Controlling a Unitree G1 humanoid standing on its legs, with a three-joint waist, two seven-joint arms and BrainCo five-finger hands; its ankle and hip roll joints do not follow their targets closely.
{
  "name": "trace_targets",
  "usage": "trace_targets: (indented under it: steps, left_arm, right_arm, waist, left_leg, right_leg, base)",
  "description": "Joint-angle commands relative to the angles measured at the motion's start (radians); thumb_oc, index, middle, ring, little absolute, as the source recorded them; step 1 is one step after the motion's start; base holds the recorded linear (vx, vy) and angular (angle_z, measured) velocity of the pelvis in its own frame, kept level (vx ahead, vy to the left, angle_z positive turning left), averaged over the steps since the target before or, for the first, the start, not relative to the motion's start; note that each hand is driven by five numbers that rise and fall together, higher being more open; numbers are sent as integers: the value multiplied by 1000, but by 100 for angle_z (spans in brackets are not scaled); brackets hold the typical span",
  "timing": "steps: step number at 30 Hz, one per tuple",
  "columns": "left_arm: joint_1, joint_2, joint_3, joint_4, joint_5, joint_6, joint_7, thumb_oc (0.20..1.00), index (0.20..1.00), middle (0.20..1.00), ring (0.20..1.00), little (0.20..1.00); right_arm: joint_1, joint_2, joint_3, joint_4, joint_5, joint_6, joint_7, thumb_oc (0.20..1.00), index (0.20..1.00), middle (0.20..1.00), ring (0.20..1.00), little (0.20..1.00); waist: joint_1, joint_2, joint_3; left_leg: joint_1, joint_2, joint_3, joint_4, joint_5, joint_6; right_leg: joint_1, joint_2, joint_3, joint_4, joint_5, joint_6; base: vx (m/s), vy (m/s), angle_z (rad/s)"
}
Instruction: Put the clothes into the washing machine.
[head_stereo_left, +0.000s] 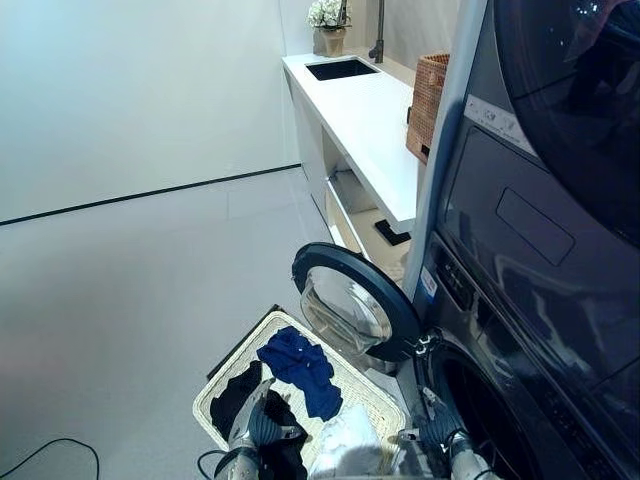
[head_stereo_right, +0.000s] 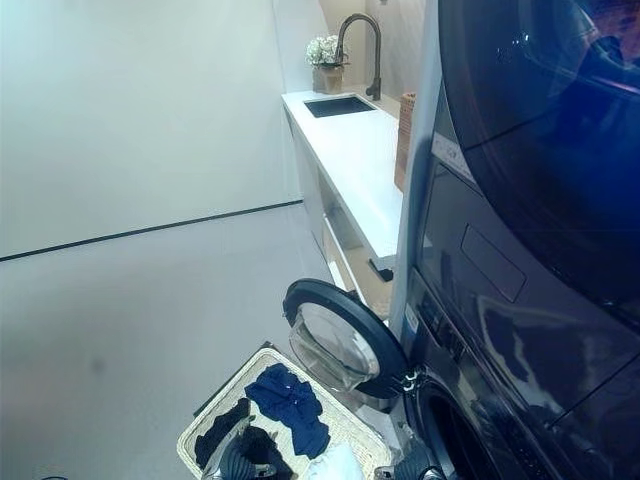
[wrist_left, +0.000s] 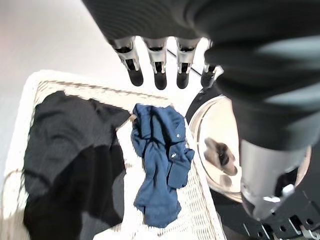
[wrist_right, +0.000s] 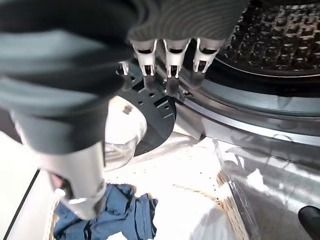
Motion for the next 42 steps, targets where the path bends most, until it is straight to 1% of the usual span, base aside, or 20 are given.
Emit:
trace_targets:
  steps: [1,6,8,10,11,12,13,14,17,18,21,23,25,27,30,31,35,37,41,42]
  left_arm:
    - [-101,44,-6,3,128,-24,162,1000,1000,1000,1000,1000]
    - [-114,68,-9,-15,209,8,278,1000,1000,1000,1000,1000]
    - [-166,89,-13,-33,196,31,322,1000,1000,1000,1000,1000]
    - [-249,103,-16,-44,168,52,373,1000,1000,1000,1000,1000]
    - [-303,105,-18,-46,165,68,397,1000,1000,1000,1000,1000]
    - [-360,104,-18,-51,164,104,427,1000,1000,1000,1000,1000]
    - [-368,103,-18,-52,163,110,434,1000,1000,1000,1000,1000]
    - [-396,102,-18,-61,152,142,458,1000,1000,1000,1000,1000]
    - [-440,106,-19,-71,140,181,490,1000,1000,1000,1000,1000]
    - [-445,106,-19,-72,139,184,491,1000,1000,1000,1000,1000]
    - [-534,124,-16,-77,171,208,520,1000,1000,1000,1000,1000]
    - [-599,151,-24,-84,185,219,516,1000,1000,1000,1000,1000]
    - [-627,161,-32,-82,186,225,516,1000,1000,1000,1000,1000]
    - [-707,190,-46,-73,185,246,519,1000,1000,1000,1000,1000]
    - [-762,212,-53,-64,188,256,516,1000,1000,1000,1000,1000]
    - [-808,231,-67,-54,196,277,511,1000,1000,1000,1000,1000]
    - [-899,264,-93,-18,217,326,484,1000,1000,1000,1000,1000]
    - [-912,269,-101,-14,224,338,482,1000,1000,1000,1000,1000]
    - [-964,289,-156,6,264,407,435,1000,1000,1000,1000,1000]
    - [-970,293,-161,9,265,411,428,1000,1000,1000,1000,1000]
  right_arm:
    - [-86,25,9,-5,49,-67,-13,1000,1000,1000,1000,1000]
    - [-89,10,15,-25,58,-72,0,1000,1000,1000,1000,1000]
    - [-137,-5,24,-44,81,-74,0,1000,1000,1000,1000,1000]
    - [-212,-12,29,-58,106,-71,-11,1000,1000,1000,1000,1000]
    - [-258,-14,33,-61,115,-69,-24,1000,1000,1000,1000,1000]
    - [-309,-13,38,-64,129,-59,-38,1000,1000,1000,1000,1000]
    - [-317,-13,39,-65,133,-59,-42,1000,1000,1000,1000,1000]
    - [-344,-12,46,-69,148,-59,-52,1000,1000,1000,1000,1000]
    - [-372,-16,57,-83,145,-69,-59,1000,1000,1000,1000,1000]
    - [-376,-16,57,-84,145,-69,-60,1000,1000,1000,1000,1000]
    - [-444,-22,85,-113,159,-62,-77,1000,1000,1000,1000,1000]
    - [-489,-25,96,-138,171,-46,-94,1000,1000,1000,1000,1000]
    - [-509,-28,100,-143,180,-40,-98,1000,1000,1000,1000,1000]
    - [-567,-42,107,-163,215,-21,-108,1000,1000,1000,1000,1000]
    - [-604,-52,107,-168,227,-22,-109,1000,1000,1000,1000,1000]
    - [-630,-66,107,-178,241,-27,-112,1000,1000,1000,1000,1000]
    - [-683,-94,105,-194,276,-35,-117,1000,1000,1000,1000,1000]
    - [-689,-99,104,-199,278,-37,-118,1000,1000,1000,1000,1000]
    - [-709,-120,101,-236,310,-32,-126,1000,1000,1000,1000,1000]
    - [-711,-124,99,-242,312,-30,-127,1000,1000,1000,1000,1000]
  waist:
    - [-6,-97,38]
    - [-11,-93,60]
    - [-15,-87,101]
    - [-18,-80,163]
    - [-21,-78,203]
    - [-20,-72,244]
    - [-20,-72,249]
    - [-20,-69,268]
    - [-23,-69,286]
    - [-22,-69,286]
    - [-19,-72,317]
    - [-17,-76,336]
    - [-17,-77,342]
    - [-18,-80,360]
    - [-21,-83,373]
    - [-24,-87,384]
    - [-28,-91,407]
    - [-29,-91,412]
    - [-38,-94,423]
    - [-39,-94,423]
  left_leg:
    - [24,-63,13,0,-55,30]
    - [7,-57,37,0,-41,27]
    - [-31,-54,46,6,-27,27]
    - [-108,-48,50,51,-19,26]
    - [-157,-44,52,83,-14,18]
    - [-217,-32,55,112,-1,5]
    - [-229,-31,54,116,2,2]
    - [-273,-27,50,135,7,-6]
    - [-331,-27,40,152,14,-12]
    - [-338,-28,39,155,14,-12]
    - [-451,-30,39,207,19,-18]
    - [-514,-30,39,244,20,-20]
    - [-539,-29,37,260,20,-22]
    - [-620,-25,32,311,20,-28]
    - [-669,-20,34,342,20,-32]
    - [-712,-19,32,369,15,-32]
    - [-784,-16,24,403,13,-32]
    - [-793,-16,23,409,11,-32]
    - [-841,-17,26,421,9,-36]
    - [-849,-18,27,420,9,-36]
  right_leg:
    - [-1,-70,77,1,38,66]
    - [-35,-75,68,45,24,67]
    - [-88,-75,68,96,7,62]
    - [-186,-75,64,196,-23,55]
    - [-242,-81,58,241,-31,55]
    - [-307,-88,47,300,-41,53]
    - [-320,-88,47,310,-44,53]
    - [-362,-88,51,334,-50,50]
    - [-413,-80,56,352,-58,42]
    - [-420,-79,56,356,-59,42]
    - [-531,-73,47,429,-79,39]
    - [-594,-78,44,473,-86,39]
    - [-617,-81,41,489,-88,38]
    - [-692,-87,36,543,-97,34]
    - [-736,-90,33,566,-99,31]
    - [-778,-89,35,586,-99,29]
    - [-849,-90,42,611,-92,28]
    - [-859,-92,42,614,-91,29]
    - [-906,-96,43,615,-80,34]
    - [-914,-96,44,613,-78,35]
  base:
    - [0,0,0]
    - [-21,7,0]
    - [-266,53,-3]
    - [-428,35,-5]
    - [-522,34,1]
    - [-385,27,8]
    - [-307,36,9]
    - [-162,19,7]
    - [-132,2,4]
    - [-183,-16,2]
    - [-203,-19,5]
    - [-180,-17,6]
    - [-111,-2,7]
    - [-171,18,8]
    - [-131,31,4]
    - [-107,33,-4]
    - [-96,52,-8]
    - [-38,44,-8]
    - [-20,50,-3]
    - [-11,52,-1]
